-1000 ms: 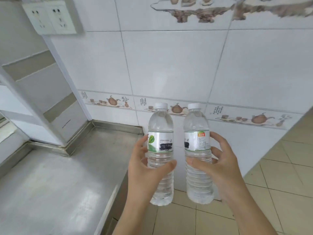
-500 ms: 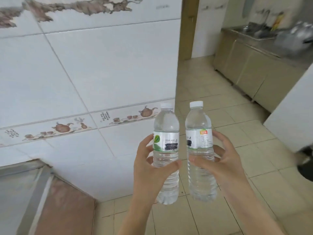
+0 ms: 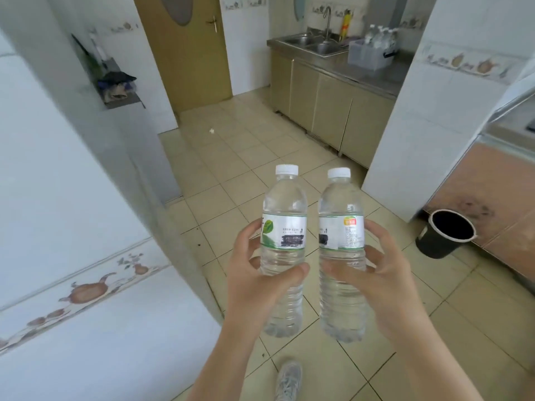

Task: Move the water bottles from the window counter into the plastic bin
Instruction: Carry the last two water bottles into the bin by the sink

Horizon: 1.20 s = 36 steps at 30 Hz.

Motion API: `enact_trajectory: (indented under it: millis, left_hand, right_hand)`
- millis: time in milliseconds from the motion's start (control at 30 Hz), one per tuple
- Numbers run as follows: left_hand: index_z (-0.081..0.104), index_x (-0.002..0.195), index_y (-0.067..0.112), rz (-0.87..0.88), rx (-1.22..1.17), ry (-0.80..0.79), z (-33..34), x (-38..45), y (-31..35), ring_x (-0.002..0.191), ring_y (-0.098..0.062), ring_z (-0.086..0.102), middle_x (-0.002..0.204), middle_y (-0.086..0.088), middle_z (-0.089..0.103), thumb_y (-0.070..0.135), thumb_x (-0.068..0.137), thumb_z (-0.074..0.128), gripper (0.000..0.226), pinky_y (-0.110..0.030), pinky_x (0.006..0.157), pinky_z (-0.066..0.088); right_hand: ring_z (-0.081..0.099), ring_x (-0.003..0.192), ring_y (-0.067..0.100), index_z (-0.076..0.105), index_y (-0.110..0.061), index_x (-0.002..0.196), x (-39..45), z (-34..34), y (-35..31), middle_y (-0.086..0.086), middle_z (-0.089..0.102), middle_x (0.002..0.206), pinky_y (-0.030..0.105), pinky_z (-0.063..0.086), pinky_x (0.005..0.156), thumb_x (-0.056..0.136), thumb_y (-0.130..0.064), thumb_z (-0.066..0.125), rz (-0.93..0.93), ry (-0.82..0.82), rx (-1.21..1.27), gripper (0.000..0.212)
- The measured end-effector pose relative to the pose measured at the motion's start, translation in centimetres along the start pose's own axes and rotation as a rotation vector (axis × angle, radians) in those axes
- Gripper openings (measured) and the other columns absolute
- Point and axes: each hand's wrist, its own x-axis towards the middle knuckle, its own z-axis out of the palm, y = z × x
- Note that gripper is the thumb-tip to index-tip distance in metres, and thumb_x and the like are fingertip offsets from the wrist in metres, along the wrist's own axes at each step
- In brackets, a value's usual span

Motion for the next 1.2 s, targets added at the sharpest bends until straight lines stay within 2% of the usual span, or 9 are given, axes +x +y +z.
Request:
enact_trajectory:
  millis: [167, 267, 367, 500, 567, 767, 867, 967, 1200]
  left_hand:
    - [0.057, 0.11, 0.058, -0.007, -0.035, -0.091, 5.3, 9.3, 0.4, 0.084, 0.003, 0.071, 0.106, 0.025, 0.07, 0.022, 0.048, 0.091, 0.08, -0.009, 0.064, 0.051]
    - [0.057, 0.111, 0.057, 0.0, -0.047, -0.149, 8.5, 14.5, 1.1, 0.086, 0.0, 0.072, 0.108, 0.022, 0.07, 0.025, 0.046, 0.091, 0.08, -0.012, 0.065, 0.053]
    - [0.056, 0.113, 0.056, 0.01, -0.042, -0.196, 11.7, 19.2, 1.4, 0.087, -0.002, 0.073, 0.11, 0.021, 0.07, 0.027, 0.047, 0.092, 0.08, -0.011, 0.064, 0.053]
    - [0.055, 0.117, 0.056, 0.019, -0.024, -0.229, 16.2, 24.8, 1.1, 0.09, -0.007, 0.073, 0.113, 0.016, 0.071, 0.033, 0.045, 0.091, 0.083, -0.023, 0.071, 0.055]
    - [0.055, 0.115, 0.058, 0.014, -0.02, -0.233, 18.7, 27.8, 0.8, 0.092, -0.008, 0.073, 0.113, 0.017, 0.071, 0.034, 0.044, 0.09, 0.083, -0.025, 0.073, 0.056]
    - [0.056, 0.108, 0.062, 0.012, -0.027, -0.222, 27.2, 37.7, 0.3, 0.088, -0.007, 0.074, 0.109, 0.019, 0.071, 0.032, 0.044, 0.091, 0.079, -0.016, 0.066, 0.055]
    - [0.056, 0.105, 0.064, 0.007, -0.027, -0.207, 31.1, 42.8, 0.8, 0.085, -0.005, 0.074, 0.106, 0.024, 0.071, 0.03, 0.044, 0.091, 0.078, -0.014, 0.064, 0.054]
    - [0.056, 0.104, 0.065, 0.001, -0.021, -0.189, 34.3, 48.0, 1.5, 0.084, -0.002, 0.073, 0.106, 0.027, 0.07, 0.028, 0.044, 0.09, 0.079, -0.012, 0.061, 0.053]
    - [0.055, 0.113, 0.06, 0.002, -0.009, -0.159, 39.9, 59.5, 2.0, 0.087, -0.003, 0.073, 0.109, 0.021, 0.071, 0.035, 0.043, 0.09, 0.083, -0.018, 0.064, 0.055]
  right_hand:
    - [0.073, 0.085, 0.02, 0.056, -0.048, 0.115, 8.5, -2.0, -1.1, -0.003, 0.073, 0.103, 0.044, 0.059, 0.069, 0.046, -0.019, 0.093, 0.011, 0.097, 0.001, 0.083]
    - [0.073, 0.082, 0.016, 0.056, -0.048, 0.114, 13.3, -3.4, -1.9, -0.006, 0.073, 0.102, 0.038, 0.057, 0.065, 0.052, -0.011, 0.094, 0.007, 0.158, 0.016, 0.082]
    - [0.073, 0.082, 0.013, 0.057, -0.045, 0.115, 17.8, -4.8, -2.6, -0.011, 0.073, 0.101, 0.033, 0.056, 0.063, 0.046, -0.017, 0.092, 0.008, 0.201, 0.027, 0.082]
    - [0.073, 0.083, 0.018, 0.057, -0.044, 0.115, 24.2, -7.0, -2.8, -0.008, 0.074, 0.099, 0.038, 0.057, 0.067, 0.049, -0.013, 0.092, 0.011, 0.245, 0.033, 0.082]
    - [0.073, 0.084, 0.018, 0.058, -0.045, 0.113, 27.9, -8.2, -2.7, -0.007, 0.074, 0.1, 0.039, 0.057, 0.068, 0.049, -0.009, 0.093, 0.007, 0.252, 0.027, 0.081]
    - [0.073, 0.083, 0.02, 0.058, -0.051, 0.107, 40.3, -12.3, -2.9, 0.001, 0.073, 0.101, 0.043, 0.059, 0.071, 0.047, -0.013, 0.092, 0.009, 0.238, 0.034, 0.078]
    - [0.074, 0.081, 0.02, 0.057, -0.051, 0.108, 46.9, -14.3, -3.8, 0.001, 0.074, 0.099, 0.037, 0.058, 0.065, 0.054, -0.007, 0.092, 0.015, 0.205, 0.024, 0.078]
    - [0.074, 0.08, 0.019, 0.056, -0.048, 0.112, 53.2, -15.7, -5.0, -0.002, 0.074, 0.099, 0.03, 0.056, 0.059, 0.048, -0.017, 0.09, 0.022, 0.18, 0.036, 0.079]
    - [0.073, 0.082, 0.019, 0.056, -0.046, 0.113, 66.0, -17.1, -6.3, -0.002, 0.074, 0.1, 0.032, 0.056, 0.061, 0.046, -0.019, 0.088, 0.019, 0.159, 0.035, 0.079]
